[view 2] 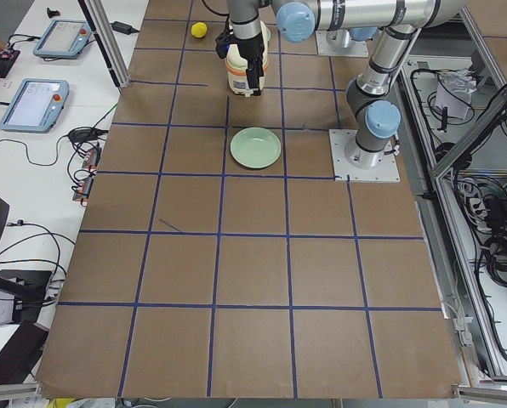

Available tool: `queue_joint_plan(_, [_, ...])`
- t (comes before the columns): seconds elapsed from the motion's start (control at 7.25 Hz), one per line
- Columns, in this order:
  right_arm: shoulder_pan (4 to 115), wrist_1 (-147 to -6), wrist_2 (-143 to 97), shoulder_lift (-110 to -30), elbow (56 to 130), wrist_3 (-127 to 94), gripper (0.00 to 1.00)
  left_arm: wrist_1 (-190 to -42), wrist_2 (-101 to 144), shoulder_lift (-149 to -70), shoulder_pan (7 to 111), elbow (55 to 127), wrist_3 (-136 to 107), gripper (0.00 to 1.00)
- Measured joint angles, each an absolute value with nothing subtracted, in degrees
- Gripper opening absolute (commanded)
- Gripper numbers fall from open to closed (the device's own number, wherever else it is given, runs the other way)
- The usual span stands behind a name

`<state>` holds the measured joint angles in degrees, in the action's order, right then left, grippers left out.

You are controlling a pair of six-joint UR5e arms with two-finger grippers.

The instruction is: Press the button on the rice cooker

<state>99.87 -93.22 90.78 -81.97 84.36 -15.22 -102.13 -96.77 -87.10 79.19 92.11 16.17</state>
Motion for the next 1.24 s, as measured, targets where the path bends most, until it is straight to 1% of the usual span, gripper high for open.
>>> queue_joint_plan(0.28, [95.8, -92.4, 91.55, -84.69, 85.07, -9.45, 0.99, -102.13, -96.77, -87.07, 79.19, 92.11, 16.17, 1.0])
queue_joint_plan(0.55, [90.99, -90.19, 90.85, -86.78, 86.38, -6.44, 1.0, -102.13, -96.77, -87.08, 79.19, 92.11, 16.17, 1.0])
queue_joint_plan(1.24, [89.91, -89.68, 89.34, -87.32, 86.56, -6.3, 1.0, -102.13, -96.77, -87.1, 79.19, 92.11, 16.17, 1.0])
